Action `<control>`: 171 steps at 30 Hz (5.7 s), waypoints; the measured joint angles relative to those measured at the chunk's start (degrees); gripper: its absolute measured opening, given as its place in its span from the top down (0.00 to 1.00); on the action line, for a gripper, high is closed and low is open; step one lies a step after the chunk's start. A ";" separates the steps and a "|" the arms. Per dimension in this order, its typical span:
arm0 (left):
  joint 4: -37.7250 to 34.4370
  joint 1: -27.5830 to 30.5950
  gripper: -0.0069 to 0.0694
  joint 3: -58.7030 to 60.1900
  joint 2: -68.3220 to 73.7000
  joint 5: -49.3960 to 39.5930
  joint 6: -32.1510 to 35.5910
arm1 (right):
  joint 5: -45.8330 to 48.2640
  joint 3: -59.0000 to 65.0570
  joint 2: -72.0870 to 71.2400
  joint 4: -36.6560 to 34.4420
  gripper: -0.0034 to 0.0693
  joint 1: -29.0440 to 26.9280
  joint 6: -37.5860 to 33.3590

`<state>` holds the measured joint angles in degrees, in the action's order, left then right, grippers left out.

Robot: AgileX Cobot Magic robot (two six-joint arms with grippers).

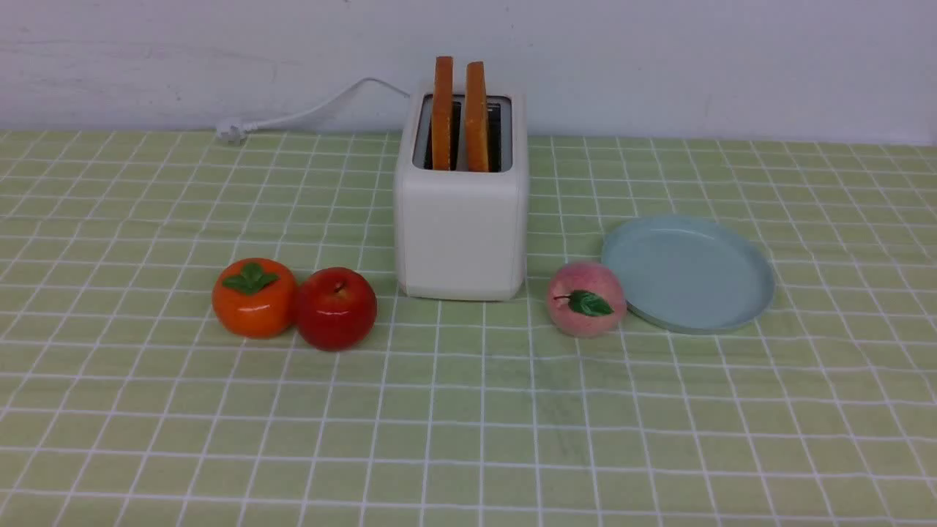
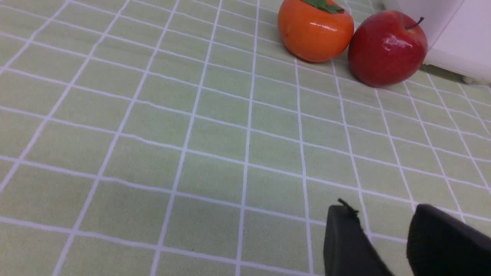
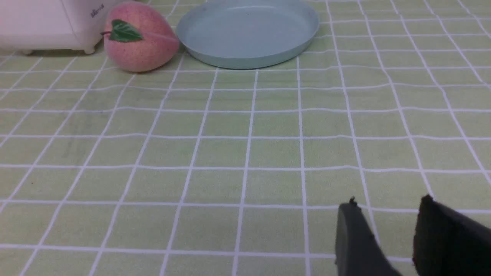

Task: Take toasted bread from bread machine on green coffee tablecloth place on plate.
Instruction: 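Reach for a toast slice standing in the toaster with the left gripper, then place the slice of bread on the plate with the left gripper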

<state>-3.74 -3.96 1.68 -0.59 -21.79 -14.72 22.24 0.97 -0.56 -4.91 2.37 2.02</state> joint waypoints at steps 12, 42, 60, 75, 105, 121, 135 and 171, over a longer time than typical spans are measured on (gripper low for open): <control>0.00 0.00 0.60 0.00 0.00 0.00 0.00 | 0.00 0.00 0.00 0.00 0.62 0.00 0.00; -24.53 0.00 0.60 0.00 0.00 16.47 -0.05 | 0.01 0.00 0.00 2.06 0.62 0.00 0.00; -40.98 0.00 0.93 -17.21 12.73 14.73 23.23 | -19.00 0.36 0.00 -24.53 0.63 0.00 11.47; -52.63 -3.60 0.93 -43.55 59.28 14.15 50.53 | 15.62 -28.68 15.74 -21.53 0.93 0.00 -13.39; -65.14 -21.90 0.27 -87.30 111.74 38.74 64.24 | 12.36 -35.51 25.18 -38.20 0.92 0.00 -34.25; -61.77 -21.90 0.62 -97.16 120.97 39.94 64.28 | 13.48 -35.51 25.18 -38.22 0.91 0.00 -34.30; -59.89 -22.00 0.76 -99.25 116.91 40.72 64.73 | 11.26 -35.51 25.18 -38.38 0.90 0.00 -34.68; -58.96 -36.00 0.76 -118.11 129.60 3.11 57.24 | 31.16 -35.51 25.18 -19.97 0.95 0.00 -16.67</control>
<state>-62.70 -39.96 -116.43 129.01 -18.68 42.52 53.40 -34.54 24.62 -24.88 2.37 -14.66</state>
